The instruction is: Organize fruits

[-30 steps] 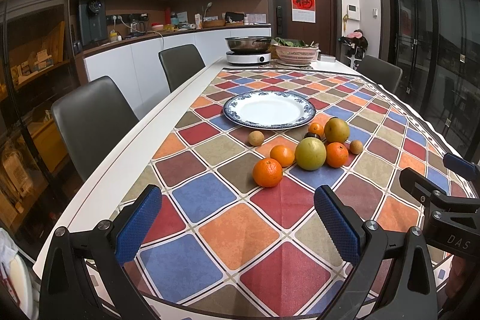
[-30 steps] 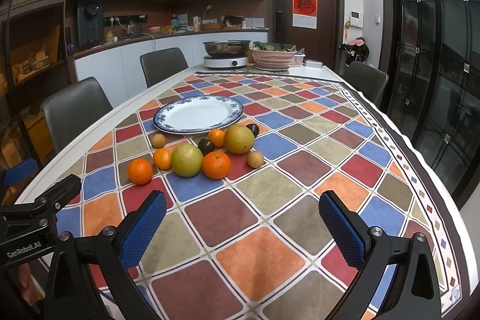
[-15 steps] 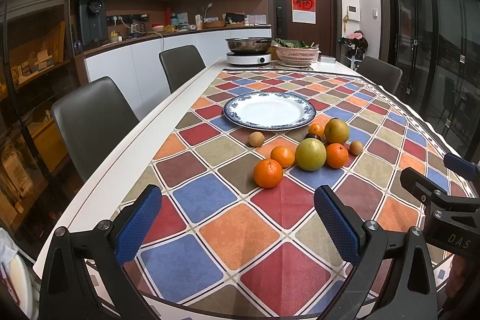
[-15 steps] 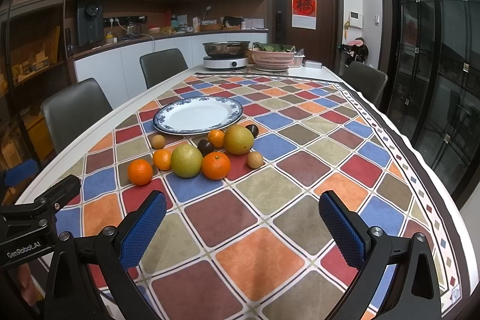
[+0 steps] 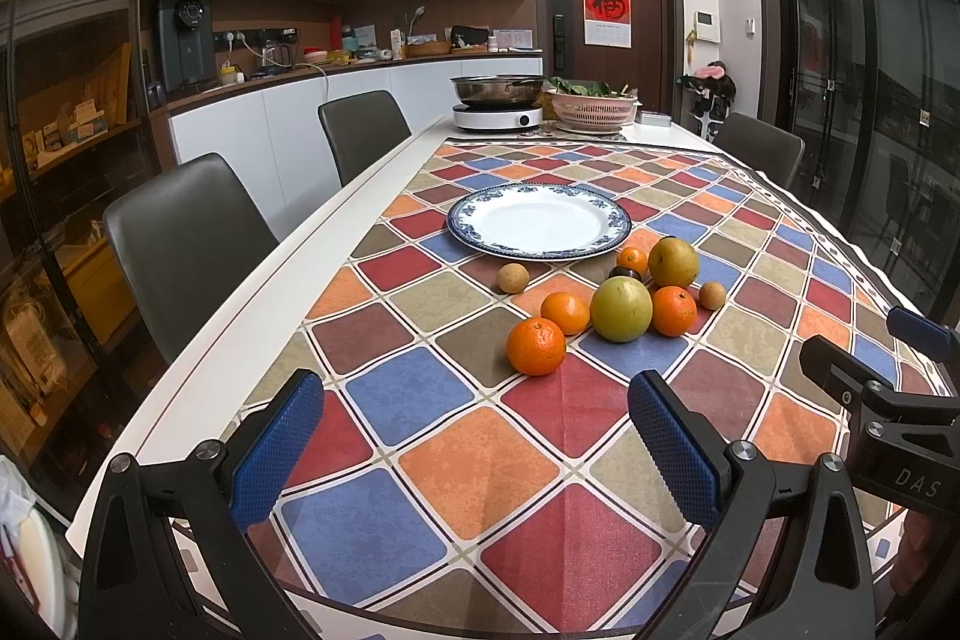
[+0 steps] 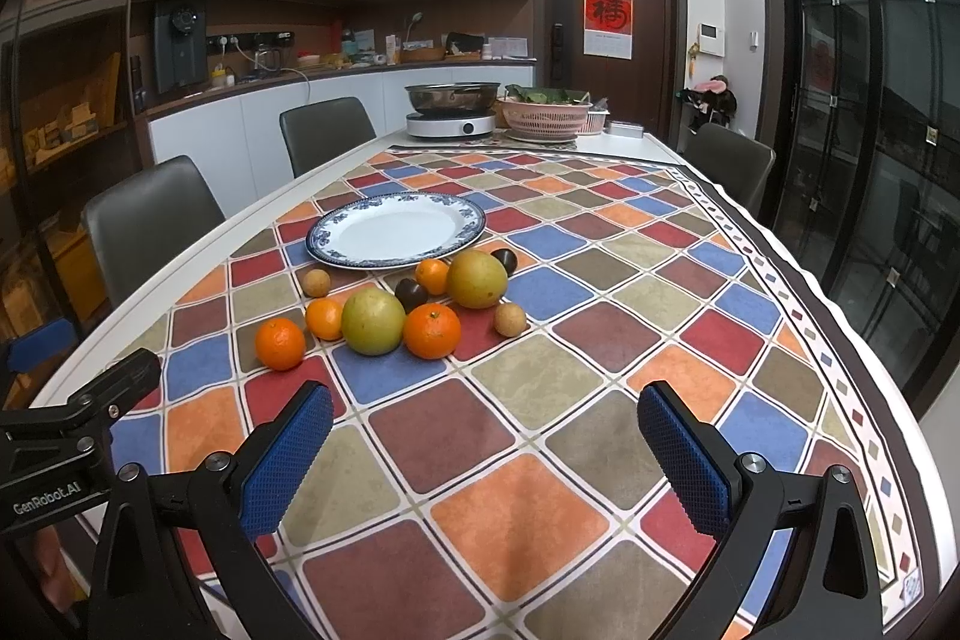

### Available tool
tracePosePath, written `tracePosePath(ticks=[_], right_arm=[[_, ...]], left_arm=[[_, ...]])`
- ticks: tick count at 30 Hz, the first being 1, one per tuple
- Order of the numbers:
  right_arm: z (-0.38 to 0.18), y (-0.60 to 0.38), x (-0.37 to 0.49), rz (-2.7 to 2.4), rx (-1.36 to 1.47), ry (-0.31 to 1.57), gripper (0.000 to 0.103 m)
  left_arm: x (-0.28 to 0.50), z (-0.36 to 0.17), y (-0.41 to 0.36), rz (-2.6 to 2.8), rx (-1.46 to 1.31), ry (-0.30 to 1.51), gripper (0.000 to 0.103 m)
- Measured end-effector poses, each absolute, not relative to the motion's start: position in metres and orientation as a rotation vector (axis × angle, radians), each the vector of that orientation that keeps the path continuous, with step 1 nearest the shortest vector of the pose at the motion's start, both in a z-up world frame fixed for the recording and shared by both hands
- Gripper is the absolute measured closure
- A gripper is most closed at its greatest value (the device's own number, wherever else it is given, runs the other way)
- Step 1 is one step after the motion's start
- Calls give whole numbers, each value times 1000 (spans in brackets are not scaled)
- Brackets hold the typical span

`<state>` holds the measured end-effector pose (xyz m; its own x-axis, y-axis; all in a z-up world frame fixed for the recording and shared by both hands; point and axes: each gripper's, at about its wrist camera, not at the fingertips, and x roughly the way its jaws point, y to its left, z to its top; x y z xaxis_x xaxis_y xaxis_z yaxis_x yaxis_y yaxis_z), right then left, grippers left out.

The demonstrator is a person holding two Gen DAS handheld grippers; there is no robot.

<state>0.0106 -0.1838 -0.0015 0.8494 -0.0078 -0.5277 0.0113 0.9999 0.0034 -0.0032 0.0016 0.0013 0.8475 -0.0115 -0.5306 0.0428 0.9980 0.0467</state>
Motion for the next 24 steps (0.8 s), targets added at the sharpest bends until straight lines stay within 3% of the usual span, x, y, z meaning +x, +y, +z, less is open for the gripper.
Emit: tracePosePath(ticks=[24], right_arm=[[-11,-183,27,38,-20,607,1]], left_arm=[[9,-2,-6,-78,83,596,1]])
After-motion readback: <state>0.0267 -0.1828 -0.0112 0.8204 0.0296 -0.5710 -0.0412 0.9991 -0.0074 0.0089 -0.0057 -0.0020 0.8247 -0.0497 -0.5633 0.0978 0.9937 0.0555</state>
